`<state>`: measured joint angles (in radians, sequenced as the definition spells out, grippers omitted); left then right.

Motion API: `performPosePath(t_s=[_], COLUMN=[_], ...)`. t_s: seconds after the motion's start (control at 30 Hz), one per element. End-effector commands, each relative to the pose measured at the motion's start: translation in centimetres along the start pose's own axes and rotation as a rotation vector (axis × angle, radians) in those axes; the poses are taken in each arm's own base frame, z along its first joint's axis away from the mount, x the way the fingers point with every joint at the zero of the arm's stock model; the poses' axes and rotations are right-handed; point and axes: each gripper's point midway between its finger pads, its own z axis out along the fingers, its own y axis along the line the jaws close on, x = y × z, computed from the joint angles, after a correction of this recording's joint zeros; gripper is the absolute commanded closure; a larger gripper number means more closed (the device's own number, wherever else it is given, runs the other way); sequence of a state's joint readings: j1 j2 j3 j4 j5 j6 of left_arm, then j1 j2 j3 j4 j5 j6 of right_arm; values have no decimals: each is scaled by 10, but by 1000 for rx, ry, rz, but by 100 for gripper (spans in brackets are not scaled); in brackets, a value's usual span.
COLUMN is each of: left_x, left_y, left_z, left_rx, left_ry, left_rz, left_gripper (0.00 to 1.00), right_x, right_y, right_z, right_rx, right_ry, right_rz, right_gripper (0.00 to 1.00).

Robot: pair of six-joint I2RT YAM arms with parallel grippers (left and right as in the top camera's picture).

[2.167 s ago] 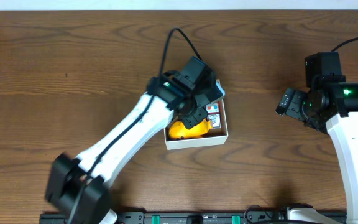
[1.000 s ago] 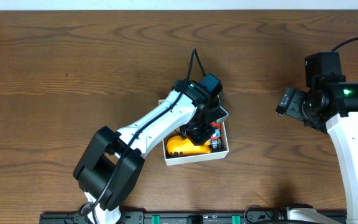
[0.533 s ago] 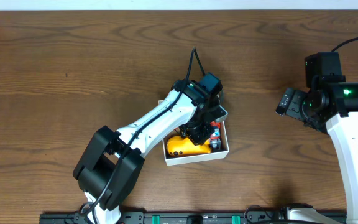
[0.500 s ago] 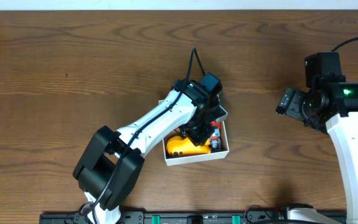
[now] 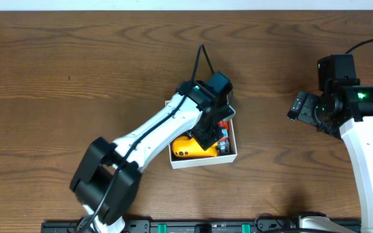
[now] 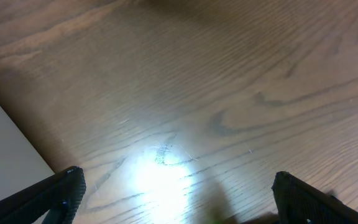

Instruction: Pack container

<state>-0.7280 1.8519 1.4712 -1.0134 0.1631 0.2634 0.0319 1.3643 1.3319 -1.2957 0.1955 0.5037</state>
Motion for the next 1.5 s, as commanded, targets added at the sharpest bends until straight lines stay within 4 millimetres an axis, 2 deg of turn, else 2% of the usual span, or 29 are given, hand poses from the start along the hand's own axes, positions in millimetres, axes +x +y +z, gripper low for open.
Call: performPosePath(t_s=[0.0,0.1,0.2,0.27,0.43,0.53,0.77,1.07,1.2,1.3,1.4,1.47], left_x=[-9,-8,-7,-4,5,11,22,56,52,44,36,33], left_y=[18,24,26,29,43,39,2,-12,-11,-8,-6,-5], left_z=[-44,-69,-90,-100,-109,-104,-86,-43,-32,-32,-33,-33], left_rx=[-133,-193,-218,-225,-231,-174,34,80,76,70,64,62], left_ry=[-105,-162,-216,-240,-250,-231,-183,-43,-67,-101,-134,-148], left_rz=[11,9,1,-10,-99,-123,-128,-179,-173,-167,-162,-159], left_gripper=[23,22,7,2,2,2,1,3,11,26,34,46], right_x=[0,-1,-1,-1,-1,-2,-2,-2,-2,-2,-2,-2], right_y=[-5,-5,-5,-5,-5,-5,-4,-4,-4,-4,-4,-4], right_z=[2,2,2,2,2,2,2,3,3,3,3,3], right_rx=[21,21,22,22,22,21,19,19,19,19,20,19], right_ry=[2,1,0,0,0,-3,-4,-5,-6,-4,-4,-5], right_rz=[-6,-6,-6,-6,-6,-5,-5,-5,-4,-4,-4,-4], right_gripper=[1,1,1,1,1,1,1,1,1,1,1,1])
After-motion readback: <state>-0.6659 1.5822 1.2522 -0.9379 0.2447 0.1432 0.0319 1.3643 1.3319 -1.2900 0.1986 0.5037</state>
